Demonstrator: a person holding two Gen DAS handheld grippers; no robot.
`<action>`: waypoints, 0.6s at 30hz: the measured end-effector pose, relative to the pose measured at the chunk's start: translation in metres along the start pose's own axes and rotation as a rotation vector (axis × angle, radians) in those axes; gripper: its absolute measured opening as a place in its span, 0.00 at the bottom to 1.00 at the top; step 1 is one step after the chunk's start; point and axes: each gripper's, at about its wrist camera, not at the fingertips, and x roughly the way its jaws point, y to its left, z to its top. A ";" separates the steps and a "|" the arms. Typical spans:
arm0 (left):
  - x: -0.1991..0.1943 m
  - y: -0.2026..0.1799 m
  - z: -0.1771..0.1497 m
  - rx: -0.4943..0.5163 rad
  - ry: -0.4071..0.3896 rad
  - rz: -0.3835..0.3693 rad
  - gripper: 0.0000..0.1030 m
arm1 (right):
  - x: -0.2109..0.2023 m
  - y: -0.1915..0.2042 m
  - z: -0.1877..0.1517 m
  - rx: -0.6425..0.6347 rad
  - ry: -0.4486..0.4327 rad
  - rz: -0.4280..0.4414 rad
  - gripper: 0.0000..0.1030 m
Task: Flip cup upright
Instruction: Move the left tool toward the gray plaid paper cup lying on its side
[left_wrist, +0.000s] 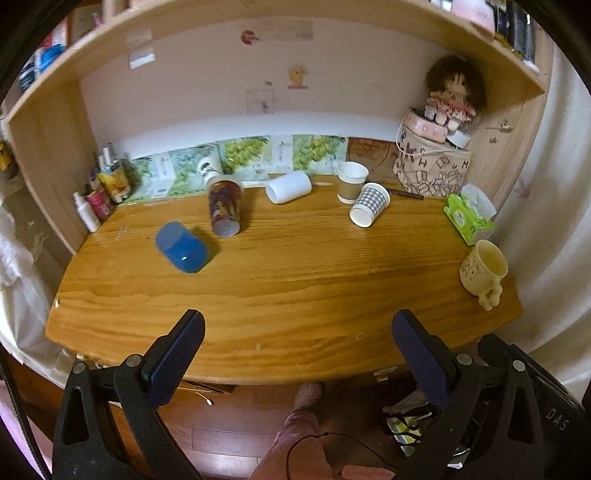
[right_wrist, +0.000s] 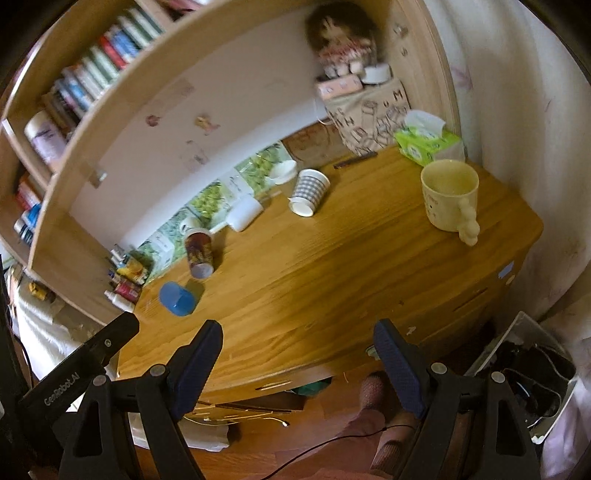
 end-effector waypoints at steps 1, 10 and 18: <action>0.008 -0.003 0.006 0.007 0.011 -0.004 0.99 | 0.009 -0.001 0.007 0.009 0.017 -0.007 0.82; 0.061 -0.029 0.061 0.113 0.070 -0.026 0.99 | 0.062 -0.001 0.053 0.032 0.110 -0.064 0.82; 0.105 -0.048 0.105 0.168 0.114 -0.056 0.99 | 0.104 -0.005 0.093 0.038 0.164 -0.104 0.82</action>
